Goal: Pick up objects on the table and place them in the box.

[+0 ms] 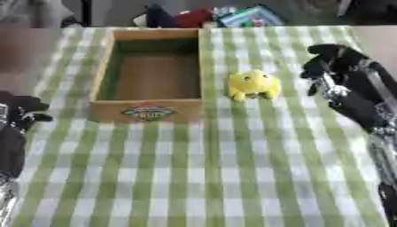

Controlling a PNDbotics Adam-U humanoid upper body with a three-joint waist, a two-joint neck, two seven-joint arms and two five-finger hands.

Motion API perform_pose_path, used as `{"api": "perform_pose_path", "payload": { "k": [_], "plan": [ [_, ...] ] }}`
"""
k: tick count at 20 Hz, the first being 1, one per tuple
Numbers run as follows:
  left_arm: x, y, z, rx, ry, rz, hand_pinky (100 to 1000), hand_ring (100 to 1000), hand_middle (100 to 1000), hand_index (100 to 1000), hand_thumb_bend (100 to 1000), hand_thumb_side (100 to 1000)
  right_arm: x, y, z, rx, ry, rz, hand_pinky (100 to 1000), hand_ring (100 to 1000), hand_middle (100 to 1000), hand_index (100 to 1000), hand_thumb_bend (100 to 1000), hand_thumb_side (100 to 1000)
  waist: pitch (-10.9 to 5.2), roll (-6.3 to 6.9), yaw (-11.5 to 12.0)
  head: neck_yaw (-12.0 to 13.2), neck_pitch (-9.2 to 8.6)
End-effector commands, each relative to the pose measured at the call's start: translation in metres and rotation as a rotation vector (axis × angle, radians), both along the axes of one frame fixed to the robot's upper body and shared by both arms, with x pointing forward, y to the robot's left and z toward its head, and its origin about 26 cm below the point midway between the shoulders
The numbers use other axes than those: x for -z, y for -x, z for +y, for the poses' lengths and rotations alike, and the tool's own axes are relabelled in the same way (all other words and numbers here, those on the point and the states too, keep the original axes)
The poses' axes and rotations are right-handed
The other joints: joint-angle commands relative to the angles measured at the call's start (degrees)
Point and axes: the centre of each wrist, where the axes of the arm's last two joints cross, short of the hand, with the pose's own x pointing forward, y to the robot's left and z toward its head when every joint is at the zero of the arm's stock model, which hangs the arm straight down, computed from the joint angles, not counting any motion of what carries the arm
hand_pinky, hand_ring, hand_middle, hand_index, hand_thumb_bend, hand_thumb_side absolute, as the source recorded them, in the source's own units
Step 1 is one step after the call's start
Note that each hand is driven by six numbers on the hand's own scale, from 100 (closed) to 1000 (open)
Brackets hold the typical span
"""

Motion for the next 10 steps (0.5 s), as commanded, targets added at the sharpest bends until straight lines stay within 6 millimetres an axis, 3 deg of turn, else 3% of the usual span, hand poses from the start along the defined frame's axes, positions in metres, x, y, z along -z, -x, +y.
{"api": "perform_pose_path", "payload": {
  "k": [1,9,10],
  "plan": [
    [-0.008,0.0,0.001,0.003,-0.007,-0.027,536,609,555,512,100,674,-0.019,-0.001,-0.012,0.009,0.105,-0.043,443,667,628,812,100,390,-0.96,-0.24,0.1,-0.1,0.24],
    [-0.007,0.0,0.002,0.007,-0.013,-0.023,536,609,555,512,100,674,-0.046,-0.017,-0.041,-0.003,0.334,-0.041,513,774,757,851,100,281,-1.31,-0.62,0.3,-0.6,0.06],
    [-0.007,0.0,0.002,0.008,-0.014,-0.021,536,609,555,512,100,674,-0.05,-0.021,-0.046,-0.006,0.374,-0.037,517,778,761,853,100,228,-1.38,-0.66,0.4,-0.8,0.04]
  ]
}}
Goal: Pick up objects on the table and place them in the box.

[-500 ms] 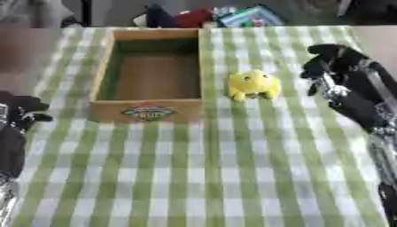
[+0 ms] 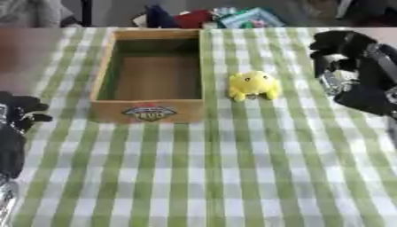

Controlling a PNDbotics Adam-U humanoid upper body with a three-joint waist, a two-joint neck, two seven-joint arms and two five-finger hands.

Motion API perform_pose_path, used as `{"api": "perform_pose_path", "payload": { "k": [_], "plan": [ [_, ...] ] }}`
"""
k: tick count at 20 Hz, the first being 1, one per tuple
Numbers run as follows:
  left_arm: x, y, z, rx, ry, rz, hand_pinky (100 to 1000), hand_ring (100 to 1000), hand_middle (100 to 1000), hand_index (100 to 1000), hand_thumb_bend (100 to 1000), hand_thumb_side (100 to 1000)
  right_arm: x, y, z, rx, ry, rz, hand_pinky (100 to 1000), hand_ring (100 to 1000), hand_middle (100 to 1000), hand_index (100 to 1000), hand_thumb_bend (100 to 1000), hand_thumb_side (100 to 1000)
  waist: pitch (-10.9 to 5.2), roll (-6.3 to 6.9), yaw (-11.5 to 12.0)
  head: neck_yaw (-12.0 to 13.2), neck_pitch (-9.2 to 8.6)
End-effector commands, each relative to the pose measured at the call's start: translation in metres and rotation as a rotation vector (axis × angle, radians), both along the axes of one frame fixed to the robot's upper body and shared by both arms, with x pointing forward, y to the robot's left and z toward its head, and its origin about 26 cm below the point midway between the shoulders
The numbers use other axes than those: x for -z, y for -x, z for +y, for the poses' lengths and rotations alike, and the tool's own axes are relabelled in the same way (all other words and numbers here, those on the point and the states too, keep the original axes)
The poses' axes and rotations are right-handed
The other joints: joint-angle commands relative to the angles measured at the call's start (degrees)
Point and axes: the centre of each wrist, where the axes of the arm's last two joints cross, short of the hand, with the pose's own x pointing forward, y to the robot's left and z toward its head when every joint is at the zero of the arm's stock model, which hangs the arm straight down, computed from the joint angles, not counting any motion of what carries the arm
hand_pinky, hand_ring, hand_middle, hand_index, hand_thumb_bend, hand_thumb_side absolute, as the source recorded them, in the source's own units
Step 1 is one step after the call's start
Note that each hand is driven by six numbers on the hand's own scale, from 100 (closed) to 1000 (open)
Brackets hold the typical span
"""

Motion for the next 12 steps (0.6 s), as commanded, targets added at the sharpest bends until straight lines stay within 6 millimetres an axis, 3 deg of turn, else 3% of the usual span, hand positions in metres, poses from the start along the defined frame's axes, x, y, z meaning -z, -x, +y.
{"api": "perform_pose_path", "payload": {
  "k": [1,6,12],
  "plan": [
    [-0.007,0.0,0.002,0.009,-0.015,-0.021,536,609,555,512,100,674,-0.023,-0.008,-0.019,0.007,0.147,-0.008,524,783,769,856,100,221,-1.16,-0.17,0.2,-0.5,0.03],
    [-0.005,0.001,0.001,0.019,-0.02,-0.014,536,609,555,511,100,674,-0.038,-0.036,-0.036,0.027,0.293,-0.021,566,822,804,871,100,201,-1.61,-0.28,0.5,-1.1,0.34],
    [-0.003,0.001,0.0,0.034,-0.027,-0.004,536,610,555,511,100,674,-0.031,-0.077,-0.039,0.054,0.439,0.008,599,839,817,879,100,199,-2.16,-0.23,1.0,-1.9,0.76]
  ]
}}
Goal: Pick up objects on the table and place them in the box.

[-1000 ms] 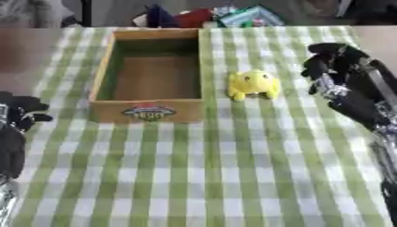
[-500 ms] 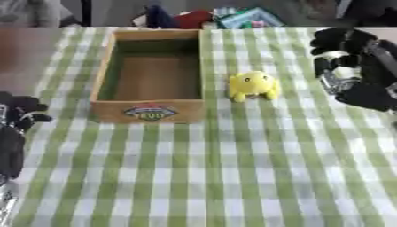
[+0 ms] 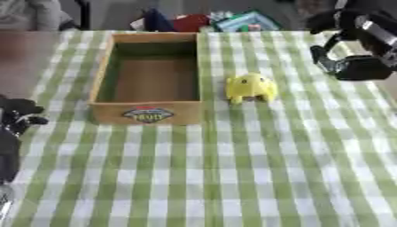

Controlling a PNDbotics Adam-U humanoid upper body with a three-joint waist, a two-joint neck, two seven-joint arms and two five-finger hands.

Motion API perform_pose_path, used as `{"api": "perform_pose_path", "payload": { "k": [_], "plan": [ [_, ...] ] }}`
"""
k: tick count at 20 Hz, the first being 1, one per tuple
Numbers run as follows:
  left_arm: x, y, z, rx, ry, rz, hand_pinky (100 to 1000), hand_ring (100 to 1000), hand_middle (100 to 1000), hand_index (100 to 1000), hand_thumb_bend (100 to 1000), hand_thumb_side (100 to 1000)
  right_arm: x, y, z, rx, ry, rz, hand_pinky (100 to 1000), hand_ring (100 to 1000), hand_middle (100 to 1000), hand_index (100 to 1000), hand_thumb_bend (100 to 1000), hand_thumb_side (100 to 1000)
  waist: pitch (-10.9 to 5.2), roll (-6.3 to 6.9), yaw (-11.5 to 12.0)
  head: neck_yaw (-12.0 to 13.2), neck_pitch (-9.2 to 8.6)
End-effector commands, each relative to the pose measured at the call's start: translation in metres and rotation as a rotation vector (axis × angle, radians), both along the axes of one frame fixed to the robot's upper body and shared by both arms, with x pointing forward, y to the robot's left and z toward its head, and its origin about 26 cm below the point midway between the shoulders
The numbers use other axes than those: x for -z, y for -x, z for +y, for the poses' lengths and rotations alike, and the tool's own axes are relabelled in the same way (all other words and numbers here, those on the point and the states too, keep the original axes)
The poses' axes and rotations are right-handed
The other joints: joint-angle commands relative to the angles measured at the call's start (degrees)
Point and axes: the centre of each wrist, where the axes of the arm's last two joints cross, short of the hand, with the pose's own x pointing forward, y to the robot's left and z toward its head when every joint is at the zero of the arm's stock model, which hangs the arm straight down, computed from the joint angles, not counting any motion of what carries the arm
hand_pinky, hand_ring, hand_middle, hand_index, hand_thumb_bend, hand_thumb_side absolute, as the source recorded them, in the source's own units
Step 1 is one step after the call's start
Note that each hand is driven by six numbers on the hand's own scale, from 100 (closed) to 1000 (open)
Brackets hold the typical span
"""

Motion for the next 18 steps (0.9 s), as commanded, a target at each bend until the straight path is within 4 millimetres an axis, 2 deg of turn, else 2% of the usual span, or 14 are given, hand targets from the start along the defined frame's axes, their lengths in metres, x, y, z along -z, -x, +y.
{"api": "perform_pose_path", "payload": {
  "k": [1,8,18],
  "plan": [
    [-0.005,0.0,0.002,0.014,-0.021,-0.016,536,610,555,511,100,674,0.001,-0.016,-0.007,0.036,0.09,0.012,604,840,819,880,100,200,-1.14,-0.04,0.3,-0.5,0.4],
    [-0.006,0.0,-0.001,0.035,-0.023,-0.013,535,610,555,511,100,673,0.023,-0.049,-0.003,0.1,0.174,0.066,617,845,823,883,100,205,-1.37,0.44,1.7,-1.4,0.45],
    [-0.007,0.0,-0.004,0.055,-0.022,-0.012,535,610,555,511,100,673,0.05,-0.067,0.007,0.142,0.24,0.121,639,855,832,894,100,228,-1.36,1.05,3.1,-2.7,0.68]
  ]
}}
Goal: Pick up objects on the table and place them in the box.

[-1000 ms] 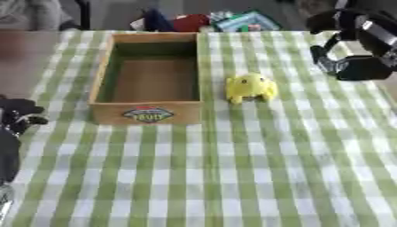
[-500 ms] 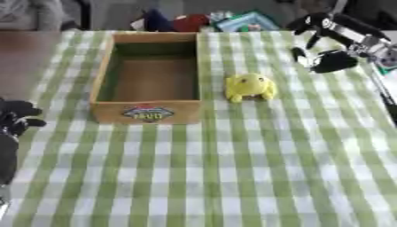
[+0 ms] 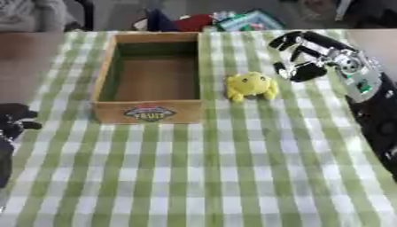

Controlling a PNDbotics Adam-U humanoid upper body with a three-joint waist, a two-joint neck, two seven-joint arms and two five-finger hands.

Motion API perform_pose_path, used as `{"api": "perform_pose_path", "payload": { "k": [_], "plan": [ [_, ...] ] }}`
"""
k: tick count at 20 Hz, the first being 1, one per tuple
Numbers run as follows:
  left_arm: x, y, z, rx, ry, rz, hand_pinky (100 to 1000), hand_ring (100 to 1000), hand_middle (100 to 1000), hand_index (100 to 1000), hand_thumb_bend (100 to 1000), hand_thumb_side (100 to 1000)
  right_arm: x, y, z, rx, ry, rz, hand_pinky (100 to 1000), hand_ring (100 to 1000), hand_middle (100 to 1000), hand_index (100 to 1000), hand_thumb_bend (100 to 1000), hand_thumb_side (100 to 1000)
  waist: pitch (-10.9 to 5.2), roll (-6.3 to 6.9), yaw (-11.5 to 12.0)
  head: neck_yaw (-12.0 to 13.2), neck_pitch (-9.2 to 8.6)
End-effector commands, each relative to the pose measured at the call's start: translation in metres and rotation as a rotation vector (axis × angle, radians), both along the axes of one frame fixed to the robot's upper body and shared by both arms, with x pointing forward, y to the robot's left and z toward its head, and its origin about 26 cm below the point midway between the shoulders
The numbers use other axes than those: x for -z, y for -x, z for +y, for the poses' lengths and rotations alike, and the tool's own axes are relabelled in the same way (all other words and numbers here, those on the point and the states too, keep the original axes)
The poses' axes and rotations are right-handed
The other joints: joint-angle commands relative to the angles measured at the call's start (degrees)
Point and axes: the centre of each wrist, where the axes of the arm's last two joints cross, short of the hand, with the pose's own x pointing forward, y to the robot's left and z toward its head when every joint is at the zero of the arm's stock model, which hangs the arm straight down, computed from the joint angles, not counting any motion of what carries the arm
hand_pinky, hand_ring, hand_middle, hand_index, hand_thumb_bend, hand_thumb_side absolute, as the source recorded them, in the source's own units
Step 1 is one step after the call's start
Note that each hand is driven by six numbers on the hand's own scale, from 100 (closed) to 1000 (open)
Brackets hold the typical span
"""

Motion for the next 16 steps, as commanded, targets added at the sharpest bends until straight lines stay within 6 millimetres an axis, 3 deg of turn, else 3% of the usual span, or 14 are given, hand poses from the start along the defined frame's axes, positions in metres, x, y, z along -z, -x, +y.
{"api": "perform_pose_path", "payload": {
  "k": [1,10,16],
  "plan": [
    [-0.008,-0.001,0.001,0.011,-0.015,-0.025,535,610,555,511,100,673,-0.009,-0.004,0.0,0.009,0.033,-0.028,640,856,832,894,100,230,-1.01,0.13,0.2,-0.4,0.28],
    [-0.008,-0.001,0.0,0.016,-0.012,-0.025,535,611,555,511,100,673,0.006,-0.01,0.012,-0.009,0.067,0.012,652,860,838,901,100,364,-0.85,0.47,0.5,-0.8,0.36],
    [-0.008,-0.001,-0.001,0.018,-0.011,-0.025,535,610,555,511,100,673,0.01,-0.012,0.02,-0.037,0.092,0.031,660,864,843,903,100,405,-0.78,0.5,0.6,-1.0,0.46]
  ]
}}
